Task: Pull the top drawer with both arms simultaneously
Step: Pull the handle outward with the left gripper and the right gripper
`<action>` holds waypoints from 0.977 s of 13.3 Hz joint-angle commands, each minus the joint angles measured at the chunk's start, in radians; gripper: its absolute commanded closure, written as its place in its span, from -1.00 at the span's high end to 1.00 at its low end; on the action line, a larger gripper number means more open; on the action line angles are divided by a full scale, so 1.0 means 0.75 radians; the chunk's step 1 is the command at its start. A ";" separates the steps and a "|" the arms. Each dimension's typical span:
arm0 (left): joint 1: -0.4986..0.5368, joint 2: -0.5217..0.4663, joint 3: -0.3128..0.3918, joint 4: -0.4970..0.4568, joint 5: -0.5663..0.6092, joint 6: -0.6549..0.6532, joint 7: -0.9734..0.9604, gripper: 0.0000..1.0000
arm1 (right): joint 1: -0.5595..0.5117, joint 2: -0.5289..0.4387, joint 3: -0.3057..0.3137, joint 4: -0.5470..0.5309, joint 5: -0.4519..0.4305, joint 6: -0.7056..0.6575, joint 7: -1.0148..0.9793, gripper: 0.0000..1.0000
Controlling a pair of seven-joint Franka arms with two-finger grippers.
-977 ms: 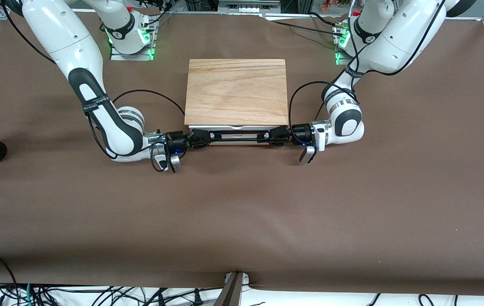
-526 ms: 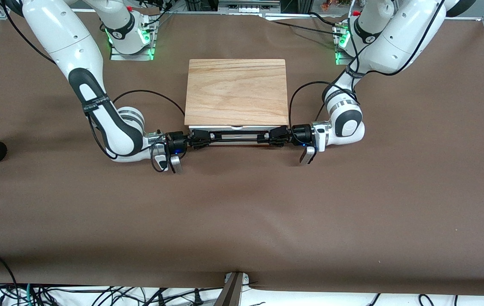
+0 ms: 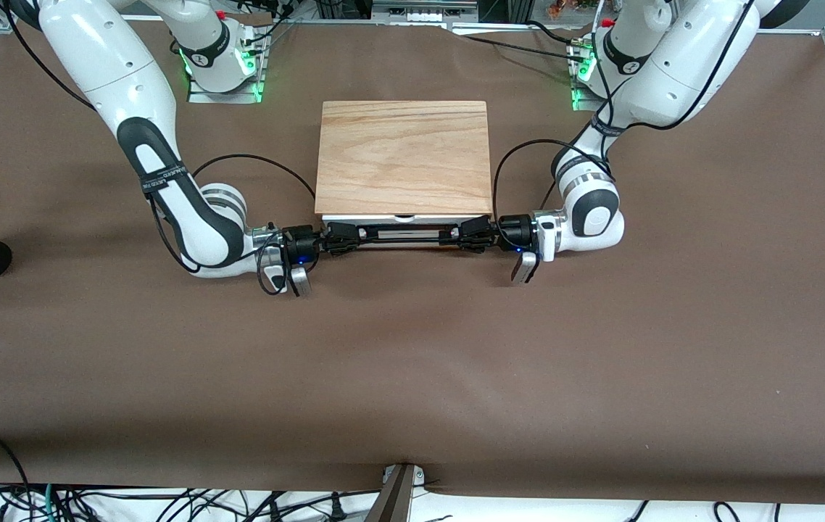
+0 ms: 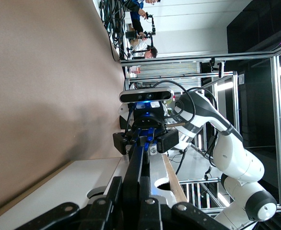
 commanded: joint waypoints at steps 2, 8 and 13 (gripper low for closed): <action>0.019 0.005 0.075 -0.018 0.124 -0.033 -0.011 -1.00 | -0.010 0.081 0.007 0.213 0.137 0.033 0.132 -0.92; 0.019 0.009 0.079 -0.009 0.124 -0.034 -0.011 -1.00 | -0.010 0.095 -0.032 0.267 0.139 0.033 0.162 -0.96; 0.019 0.001 0.087 -0.003 0.126 -0.034 -0.052 -1.00 | -0.010 0.095 -0.050 0.295 0.137 0.033 0.209 -0.96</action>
